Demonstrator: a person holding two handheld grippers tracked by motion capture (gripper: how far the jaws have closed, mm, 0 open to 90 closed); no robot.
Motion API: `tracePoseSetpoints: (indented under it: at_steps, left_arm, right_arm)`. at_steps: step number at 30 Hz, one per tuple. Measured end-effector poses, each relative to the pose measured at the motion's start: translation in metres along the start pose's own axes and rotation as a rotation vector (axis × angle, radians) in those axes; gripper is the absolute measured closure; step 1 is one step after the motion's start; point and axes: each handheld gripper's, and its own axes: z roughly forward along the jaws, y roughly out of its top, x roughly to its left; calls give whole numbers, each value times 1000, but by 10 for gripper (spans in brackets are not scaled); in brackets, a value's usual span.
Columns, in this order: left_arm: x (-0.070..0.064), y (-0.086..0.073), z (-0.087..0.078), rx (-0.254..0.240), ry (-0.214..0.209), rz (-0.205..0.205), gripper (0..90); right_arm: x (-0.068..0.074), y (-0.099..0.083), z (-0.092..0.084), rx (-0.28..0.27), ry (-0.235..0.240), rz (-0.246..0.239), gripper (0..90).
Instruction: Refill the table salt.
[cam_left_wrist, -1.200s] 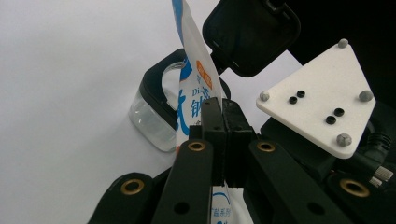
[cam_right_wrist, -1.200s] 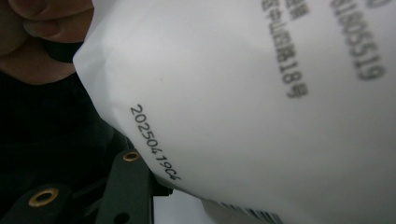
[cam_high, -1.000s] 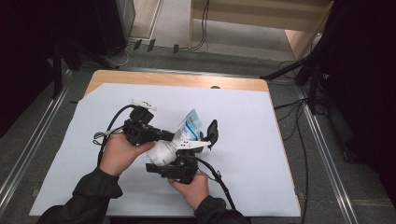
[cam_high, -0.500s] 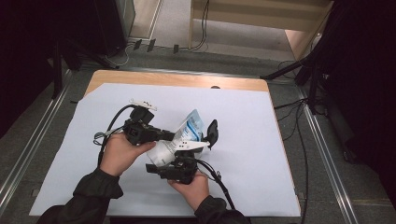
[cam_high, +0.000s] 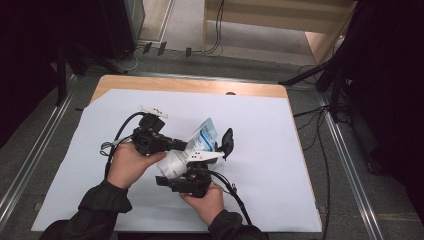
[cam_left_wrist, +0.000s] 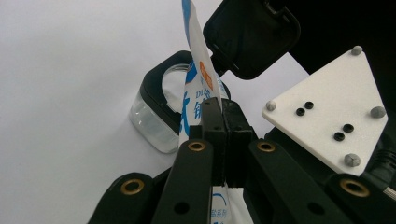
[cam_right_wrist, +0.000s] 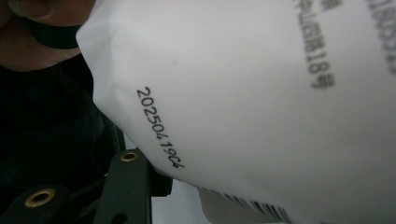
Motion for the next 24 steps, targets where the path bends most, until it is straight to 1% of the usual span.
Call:
tracePoseSetpoints:
  at_steps: [6, 9, 15, 18, 24]
  left_arm:
    - [1, 0, -1, -6, 1, 3, 900]
    - [1, 0, -2, -9, -6, 3, 900]
    - [1, 0, -2, -20, -11, -1, 900]
    - [1, -1, -2, -15, -15, 1, 898]
    - [1, -1, -2, -5, -6, 12, 900]
  right_arm:
    - [-1, 1, 0, -5, 16, 14, 551]
    - [-1, 1, 0, -10, 28, 24, 552]
    - [-1, 3, -1, -11, 24, 20, 554]
    - [-2, 4, -3, -17, 28, 32, 554]
    - [-2, 4, -2, -8, 28, 33, 554]
